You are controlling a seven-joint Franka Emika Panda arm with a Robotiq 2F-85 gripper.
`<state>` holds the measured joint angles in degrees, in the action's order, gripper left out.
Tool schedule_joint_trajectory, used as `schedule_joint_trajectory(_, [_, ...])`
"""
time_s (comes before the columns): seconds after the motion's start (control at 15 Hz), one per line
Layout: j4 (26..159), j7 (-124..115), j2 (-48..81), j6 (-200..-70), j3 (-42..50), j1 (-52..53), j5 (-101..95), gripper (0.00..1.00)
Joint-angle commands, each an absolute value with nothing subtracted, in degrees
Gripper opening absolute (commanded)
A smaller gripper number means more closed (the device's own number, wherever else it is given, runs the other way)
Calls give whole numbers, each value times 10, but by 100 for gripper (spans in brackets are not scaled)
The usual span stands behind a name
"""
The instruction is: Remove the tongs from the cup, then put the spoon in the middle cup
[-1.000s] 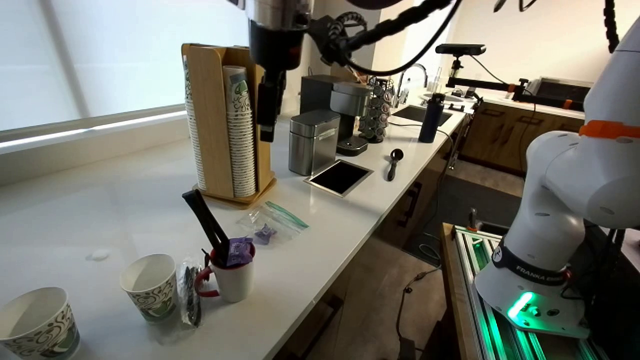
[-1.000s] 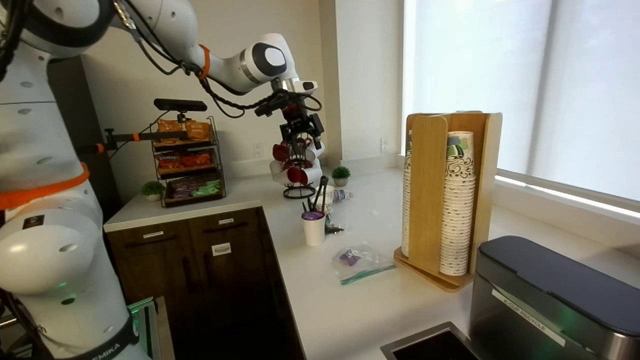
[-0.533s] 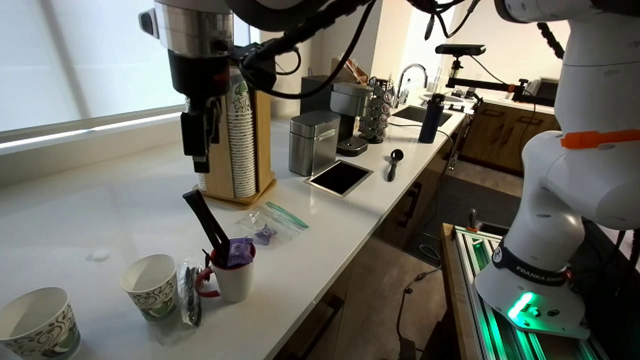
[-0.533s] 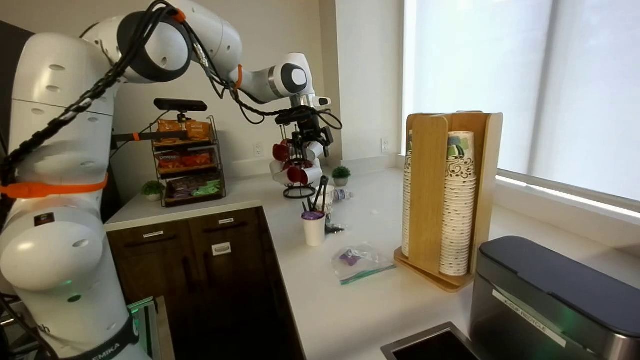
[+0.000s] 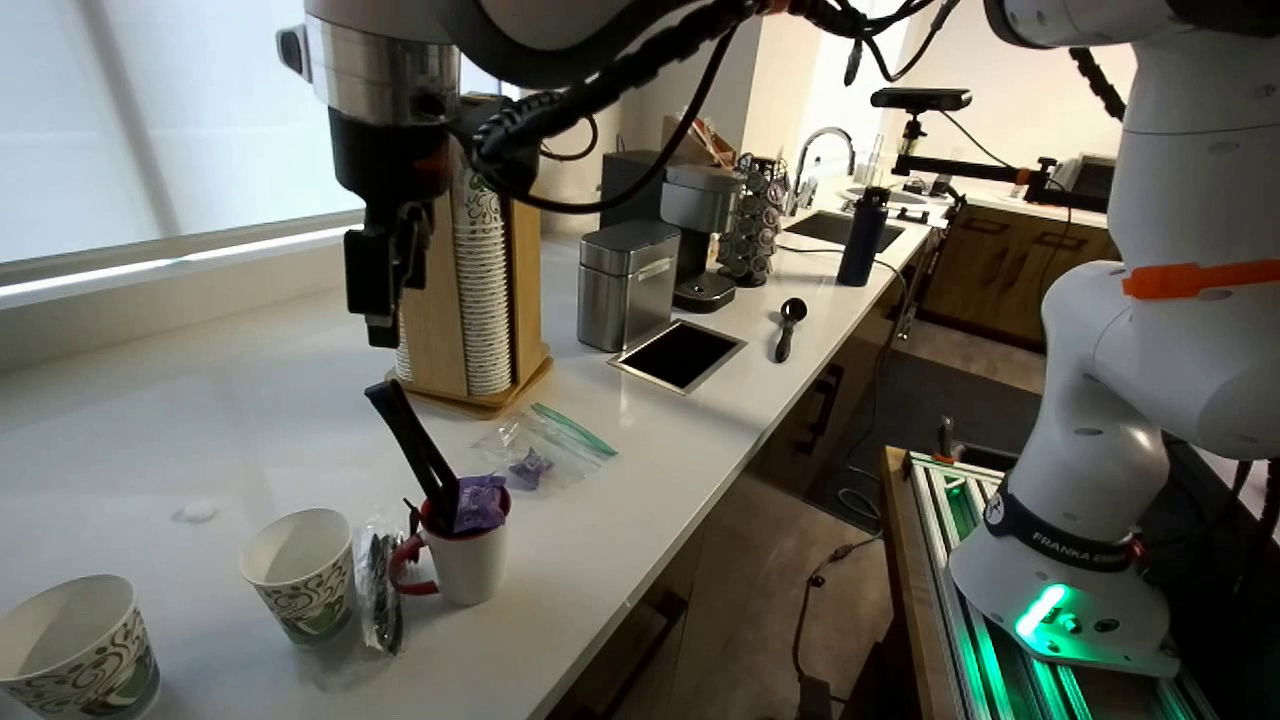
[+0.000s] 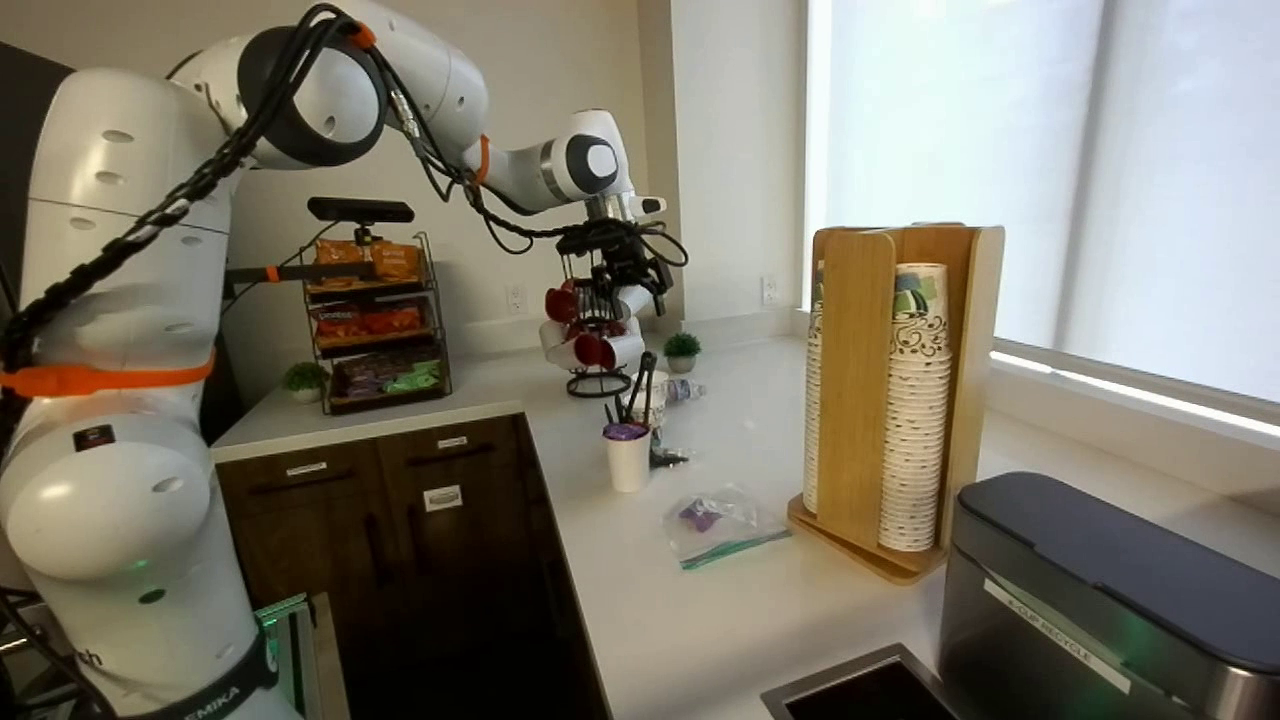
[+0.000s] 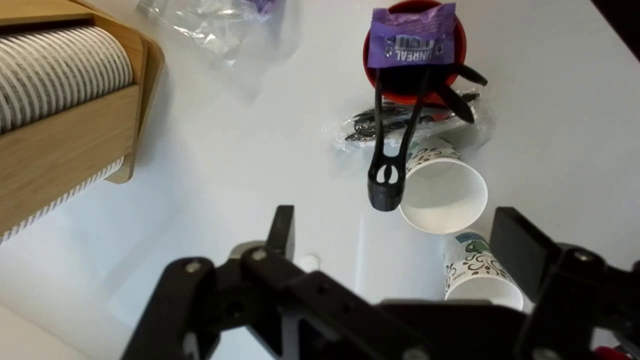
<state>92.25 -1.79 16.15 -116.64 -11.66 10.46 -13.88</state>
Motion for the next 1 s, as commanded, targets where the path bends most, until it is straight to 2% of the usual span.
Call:
schedule_joint_trajectory(0.0, [965, -93, 163, -1228, -98, 129, -146, 100])
schedule_joint_trajectory(0.27, [1004, -180, 165, -1247, -82, 160, -190, 100])
schedule_joint_trajectory(0.93, [1003, -125, 182, -1294, -82, 139, -145, 100])
